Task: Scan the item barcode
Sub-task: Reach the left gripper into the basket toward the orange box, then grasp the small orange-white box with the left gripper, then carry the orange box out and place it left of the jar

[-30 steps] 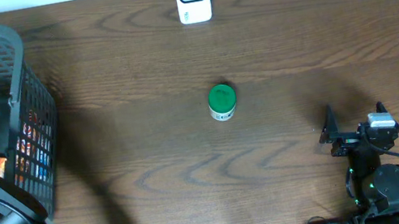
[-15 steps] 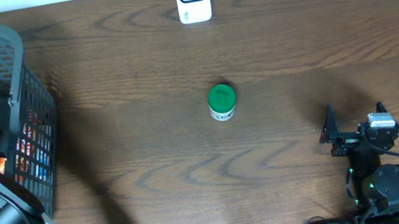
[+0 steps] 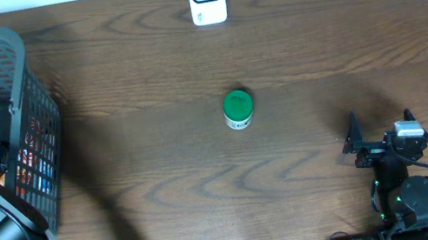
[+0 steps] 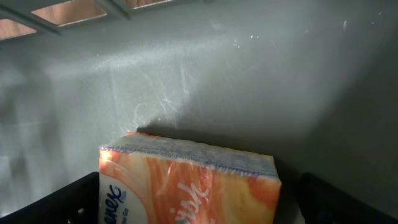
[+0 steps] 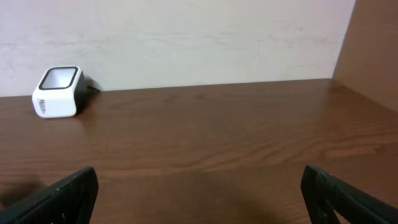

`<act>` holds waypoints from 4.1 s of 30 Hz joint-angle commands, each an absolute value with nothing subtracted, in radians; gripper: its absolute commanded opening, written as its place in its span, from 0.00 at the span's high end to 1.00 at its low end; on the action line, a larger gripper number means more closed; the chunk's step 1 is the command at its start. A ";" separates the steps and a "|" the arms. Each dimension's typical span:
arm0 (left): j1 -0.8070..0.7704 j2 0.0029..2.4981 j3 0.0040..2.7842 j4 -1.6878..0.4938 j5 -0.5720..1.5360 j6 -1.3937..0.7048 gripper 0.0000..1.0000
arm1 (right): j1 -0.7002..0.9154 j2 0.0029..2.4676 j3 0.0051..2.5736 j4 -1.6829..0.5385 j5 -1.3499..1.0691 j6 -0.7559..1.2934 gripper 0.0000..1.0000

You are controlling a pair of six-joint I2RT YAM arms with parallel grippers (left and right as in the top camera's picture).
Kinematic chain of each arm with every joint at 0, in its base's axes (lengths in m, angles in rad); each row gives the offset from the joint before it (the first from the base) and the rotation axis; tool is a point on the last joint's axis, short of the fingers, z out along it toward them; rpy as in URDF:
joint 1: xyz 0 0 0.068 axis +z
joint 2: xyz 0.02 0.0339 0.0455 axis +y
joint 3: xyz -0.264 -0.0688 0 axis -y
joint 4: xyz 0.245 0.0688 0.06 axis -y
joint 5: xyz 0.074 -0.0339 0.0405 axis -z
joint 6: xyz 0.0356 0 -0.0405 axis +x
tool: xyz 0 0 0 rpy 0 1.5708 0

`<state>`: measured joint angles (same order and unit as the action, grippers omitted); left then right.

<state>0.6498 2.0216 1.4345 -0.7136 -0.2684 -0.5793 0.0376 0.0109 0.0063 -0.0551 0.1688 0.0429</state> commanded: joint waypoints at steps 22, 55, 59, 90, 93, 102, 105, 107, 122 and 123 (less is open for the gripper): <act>0.653 2.104 1.340 -0.724 -0.262 -0.572 0.02 | 0.031 0.006 0.006 -0.060 0.167 0.055 0.01; 0.659 2.104 1.154 -0.561 -0.131 -0.502 0.29 | 0.031 0.007 0.006 -0.060 0.167 0.055 0.01; 0.659 2.102 1.155 -0.564 -0.112 -0.501 0.32 | 0.031 0.007 0.006 -0.060 0.167 0.055 0.01; 0.610 0.999 1.276 -0.709 0.435 -0.538 0.31 | 0.031 0.007 0.006 -0.060 0.167 0.055 0.01; 0.531 0.978 1.276 -0.738 0.543 -0.537 0.32 | 0.032 0.007 0.006 -0.060 0.167 0.055 0.01; 0.142 1.069 1.243 -0.891 0.360 -0.520 0.32 | 0.032 0.007 0.006 -0.060 0.167 0.055 0.01; -0.007 1.149 1.228 -0.896 0.265 -0.521 0.32 | 0.032 0.007 0.006 -0.060 0.167 0.055 0.01; -0.086 1.205 1.226 -0.897 0.212 -0.520 0.32 | 0.031 0.007 0.006 -0.060 0.167 0.055 0.01; -0.414 1.826 1.226 -0.711 -0.038 -0.562 0.31 | 0.032 0.007 0.006 -0.060 0.167 0.055 0.01; -0.417 1.855 1.226 -0.701 -0.038 -0.567 0.31 | 0.031 0.007 0.006 -0.060 0.167 0.055 0.01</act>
